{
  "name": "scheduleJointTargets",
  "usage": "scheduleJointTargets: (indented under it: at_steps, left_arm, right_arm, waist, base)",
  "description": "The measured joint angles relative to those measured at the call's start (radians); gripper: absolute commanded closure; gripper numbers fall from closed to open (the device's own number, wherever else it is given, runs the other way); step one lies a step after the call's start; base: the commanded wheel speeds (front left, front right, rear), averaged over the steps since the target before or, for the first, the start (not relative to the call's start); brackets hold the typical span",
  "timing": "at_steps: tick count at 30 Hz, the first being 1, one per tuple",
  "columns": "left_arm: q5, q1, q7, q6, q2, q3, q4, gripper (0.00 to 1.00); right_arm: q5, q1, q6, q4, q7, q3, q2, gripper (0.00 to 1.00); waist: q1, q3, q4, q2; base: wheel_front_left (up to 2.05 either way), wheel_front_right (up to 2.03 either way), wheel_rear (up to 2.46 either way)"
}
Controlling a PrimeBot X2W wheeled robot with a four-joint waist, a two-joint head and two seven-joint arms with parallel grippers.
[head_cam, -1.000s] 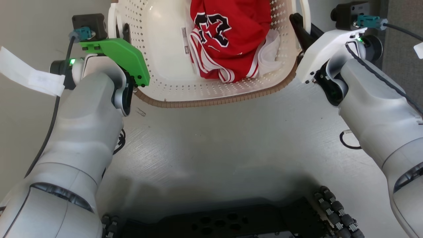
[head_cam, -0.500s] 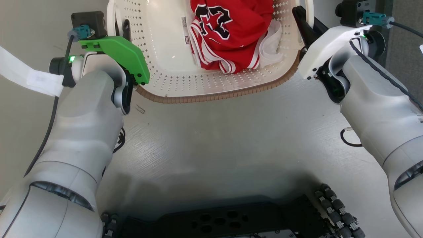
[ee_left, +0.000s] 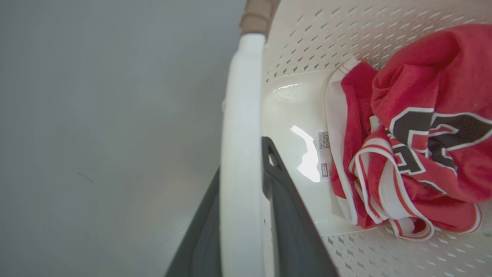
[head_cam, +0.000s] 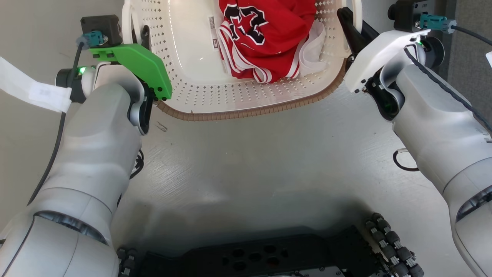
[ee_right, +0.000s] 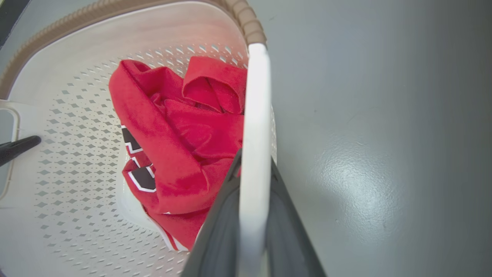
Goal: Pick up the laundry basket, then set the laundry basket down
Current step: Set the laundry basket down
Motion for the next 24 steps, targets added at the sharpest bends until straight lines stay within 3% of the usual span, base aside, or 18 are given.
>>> scheduleJointTargets:
  at_steps: [2, 3, 4, 5, 6, 11, 24]
  left_arm:
    - [-0.001, -0.001, 0.008, -0.006, 0.001, 0.000, 0.000, 1.00]
    - [-0.004, -0.002, 0.008, -0.009, 0.001, 0.000, -0.001, 1.00]
    - [-0.012, -0.002, 0.008, -0.012, 0.002, 0.004, -0.004, 0.93]
    - [-0.018, -0.003, 0.007, -0.019, 0.002, 0.008, -0.010, 0.72]
    - [-0.019, -0.003, 0.005, -0.024, 0.004, 0.007, -0.015, 0.00]
    - [-0.018, -0.003, -0.003, -0.035, 0.033, 0.004, -0.020, 0.00]
    - [-0.018, 0.010, -0.021, -0.044, 0.032, -0.014, -0.022, 0.00]
  right_arm:
    - [0.008, 0.000, 0.000, 0.002, 0.000, 0.000, 0.002, 1.00]
    - [0.009, 0.000, 0.000, 0.003, 0.000, 0.002, 0.002, 0.93]
    - [0.009, 0.000, 0.000, 0.002, 0.000, 0.003, 0.002, 0.93]
    - [0.009, 0.000, 0.000, 0.002, 0.000, 0.006, 0.001, 0.00]
    - [0.008, 0.000, 0.000, 0.001, 0.001, 0.015, 0.000, 0.00]
    - [0.007, 0.002, -0.014, 0.002, 0.014, 0.035, -0.021, 0.00]
    - [0.007, 0.013, -0.014, -0.009, 0.014, 0.046, -0.036, 0.00]
  waist:
    - [0.0000, -0.001, 0.000, 0.0000]
    - [0.0000, -0.001, 0.001, 0.0000]
    - [0.0000, -0.002, 0.001, 0.0000]
    - [0.0000, -0.003, 0.001, 0.0000]
    - [0.0000, -0.004, 0.001, 0.0000]
    - [0.0000, -0.021, 0.002, 0.0000]
    - [0.0000, -0.105, 0.003, 0.0000]
  base:
    - [0.00, 0.00, 0.00]
    - [0.00, 0.00, 0.00]
    - [0.00, 0.00, 0.00]
    - [0.00, 0.00, 0.00]
    - [0.00, 0.00, 0.00]
    - [0.00, 0.00, 0.00]
    - [0.00, 0.00, 0.00]
